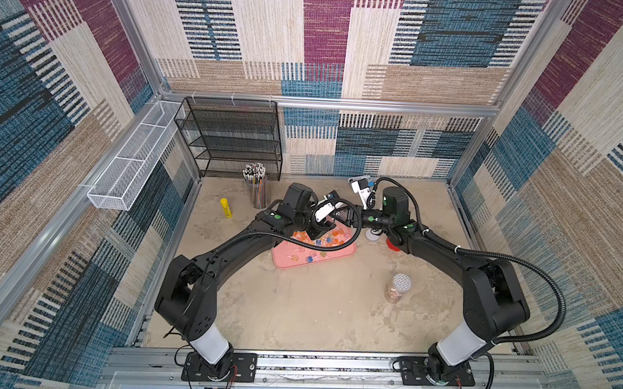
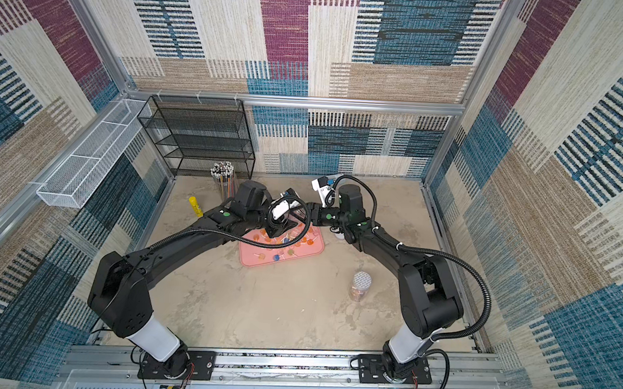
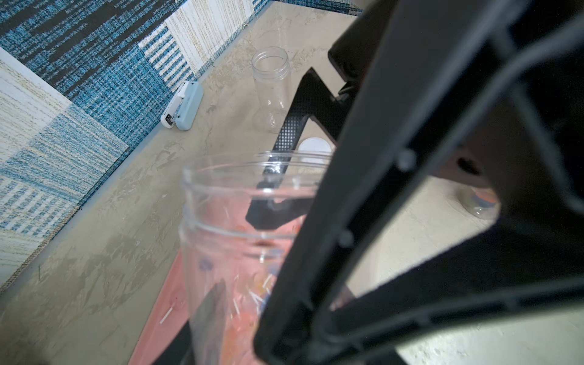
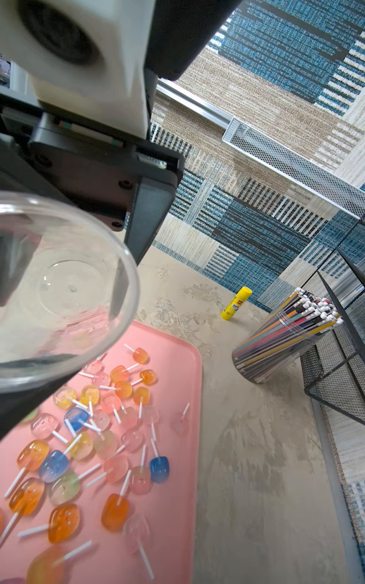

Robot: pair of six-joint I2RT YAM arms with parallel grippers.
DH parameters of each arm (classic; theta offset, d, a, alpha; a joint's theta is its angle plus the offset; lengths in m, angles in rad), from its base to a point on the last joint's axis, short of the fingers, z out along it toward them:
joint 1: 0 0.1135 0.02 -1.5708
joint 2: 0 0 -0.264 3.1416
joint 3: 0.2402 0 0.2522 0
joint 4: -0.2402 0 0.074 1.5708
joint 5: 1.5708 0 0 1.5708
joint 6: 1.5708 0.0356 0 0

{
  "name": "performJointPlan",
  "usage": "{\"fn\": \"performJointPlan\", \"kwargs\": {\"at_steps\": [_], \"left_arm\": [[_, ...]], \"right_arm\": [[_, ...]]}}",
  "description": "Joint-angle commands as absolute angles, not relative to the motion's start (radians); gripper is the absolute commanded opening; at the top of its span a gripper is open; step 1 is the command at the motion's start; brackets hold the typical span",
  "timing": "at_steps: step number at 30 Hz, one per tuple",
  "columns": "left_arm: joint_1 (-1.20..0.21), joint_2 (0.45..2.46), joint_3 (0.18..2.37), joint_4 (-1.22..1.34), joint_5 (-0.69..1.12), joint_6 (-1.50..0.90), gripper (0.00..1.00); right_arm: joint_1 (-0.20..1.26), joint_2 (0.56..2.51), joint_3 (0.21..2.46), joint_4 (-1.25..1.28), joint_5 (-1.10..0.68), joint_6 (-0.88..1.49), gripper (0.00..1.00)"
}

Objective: Pour the candies out of the jar
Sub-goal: Place the jar at the center of the board.

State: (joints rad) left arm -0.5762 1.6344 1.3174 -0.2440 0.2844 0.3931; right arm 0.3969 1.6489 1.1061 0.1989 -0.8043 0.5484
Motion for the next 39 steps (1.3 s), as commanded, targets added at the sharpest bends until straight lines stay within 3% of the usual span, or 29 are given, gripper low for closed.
{"fn": "performJointPlan", "kwargs": {"at_steps": [1,4,6,7,20,27,31,34,39], "left_arm": [[-0.578,1.626,1.319,-0.238,0.287,0.408,0.04],[-0.579,1.626,1.322,-0.244,0.282,0.408,0.34],[-0.580,1.625,1.322,-0.246,0.284,0.408,0.81],[-0.580,1.627,1.326,-0.250,0.289,0.407,0.99],[-0.578,1.595,1.278,-0.196,0.205,0.387,1.00],[-0.527,1.545,1.172,-0.030,0.058,0.240,0.99],[-0.452,1.549,1.164,-0.008,0.087,0.076,0.99],[-0.378,1.543,1.130,0.056,0.155,-0.072,0.99],[-0.330,1.505,1.077,0.110,0.072,-0.153,0.99]], "right_arm": [[0.399,1.642,1.106,0.249,-0.813,0.551,0.58],[0.399,1.640,1.104,0.251,-0.813,0.549,0.57],[0.399,1.637,1.103,0.250,-0.811,0.546,0.57],[0.399,1.635,1.103,0.251,-0.806,0.545,0.57],[0.388,1.629,1.161,0.107,-0.639,0.427,0.57],[0.379,1.660,1.231,-0.025,-0.263,0.287,0.57],[0.379,1.711,1.269,-0.070,-0.071,0.219,0.58],[0.379,1.763,1.293,-0.075,0.043,0.176,0.58],[0.379,1.842,1.327,-0.061,0.166,0.147,0.57]]}}
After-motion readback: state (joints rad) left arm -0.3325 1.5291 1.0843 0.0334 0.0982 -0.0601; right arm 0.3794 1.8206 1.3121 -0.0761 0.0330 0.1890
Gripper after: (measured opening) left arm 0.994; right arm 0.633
